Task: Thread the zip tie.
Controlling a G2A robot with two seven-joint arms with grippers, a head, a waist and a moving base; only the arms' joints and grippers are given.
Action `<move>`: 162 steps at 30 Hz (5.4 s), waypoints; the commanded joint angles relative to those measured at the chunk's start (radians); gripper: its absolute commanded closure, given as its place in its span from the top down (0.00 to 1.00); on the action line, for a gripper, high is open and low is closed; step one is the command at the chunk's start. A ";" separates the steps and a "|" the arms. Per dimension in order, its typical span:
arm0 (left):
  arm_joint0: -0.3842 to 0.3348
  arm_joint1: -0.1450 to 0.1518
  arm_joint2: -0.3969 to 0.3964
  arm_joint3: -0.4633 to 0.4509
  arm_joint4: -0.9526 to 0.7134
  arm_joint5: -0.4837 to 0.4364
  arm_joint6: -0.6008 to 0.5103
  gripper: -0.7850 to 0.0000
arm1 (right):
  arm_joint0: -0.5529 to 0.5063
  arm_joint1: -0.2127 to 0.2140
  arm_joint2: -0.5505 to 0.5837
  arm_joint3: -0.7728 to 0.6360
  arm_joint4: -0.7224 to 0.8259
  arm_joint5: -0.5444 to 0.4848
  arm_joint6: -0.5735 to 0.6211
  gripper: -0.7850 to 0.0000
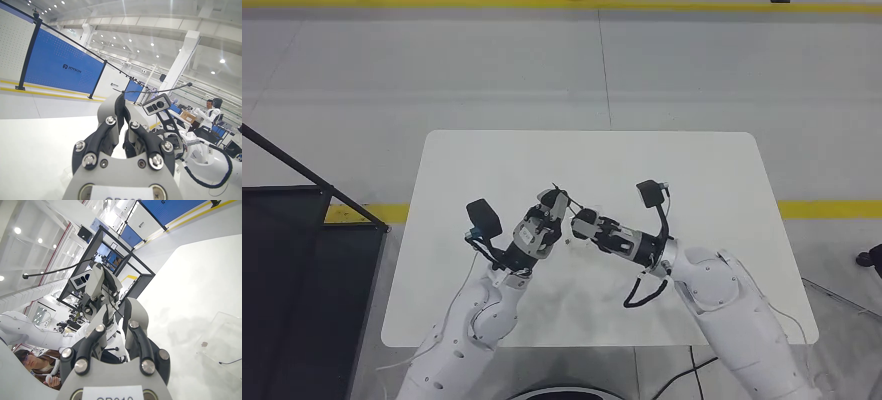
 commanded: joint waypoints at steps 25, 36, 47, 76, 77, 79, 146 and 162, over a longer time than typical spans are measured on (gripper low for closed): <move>-0.003 -0.008 -0.012 0.010 -0.002 -0.020 -0.004 0.00 | 0.003 -0.004 0.004 0.002 -0.002 0.013 -0.002 0.21; -0.003 -0.011 -0.013 0.014 0.004 -0.022 -0.004 0.00 | 0.004 -0.006 0.006 0.003 0.003 0.014 -0.001 0.24; -0.004 -0.015 -0.013 0.019 0.009 -0.026 -0.003 0.00 | 0.002 -0.007 0.009 0.002 -0.002 0.014 -0.009 0.00; -0.001 -0.020 -0.022 0.017 0.002 -0.041 -0.036 0.46 | -0.025 -0.007 0.034 -0.028 0.011 -0.016 -0.029 0.00; 0.000 -0.019 -0.023 0.018 0.003 -0.044 -0.040 0.47 | -0.026 -0.007 0.037 -0.028 0.016 -0.020 -0.031 0.00; 0.003 -0.018 -0.027 0.017 0.006 -0.052 -0.044 0.47 | -0.030 -0.006 0.043 -0.031 0.027 -0.028 -0.037 0.00; -0.119 0.050 -0.150 0.104 -1.661 0.093 -1.416 1.00 | 0.058 0.015 0.068 0.129 0.893 0.135 0.725 0.00; -0.148 0.039 -0.109 0.150 -1.818 0.133 -1.459 0.43 | 0.064 0.000 0.046 0.138 0.899 0.157 0.711 0.00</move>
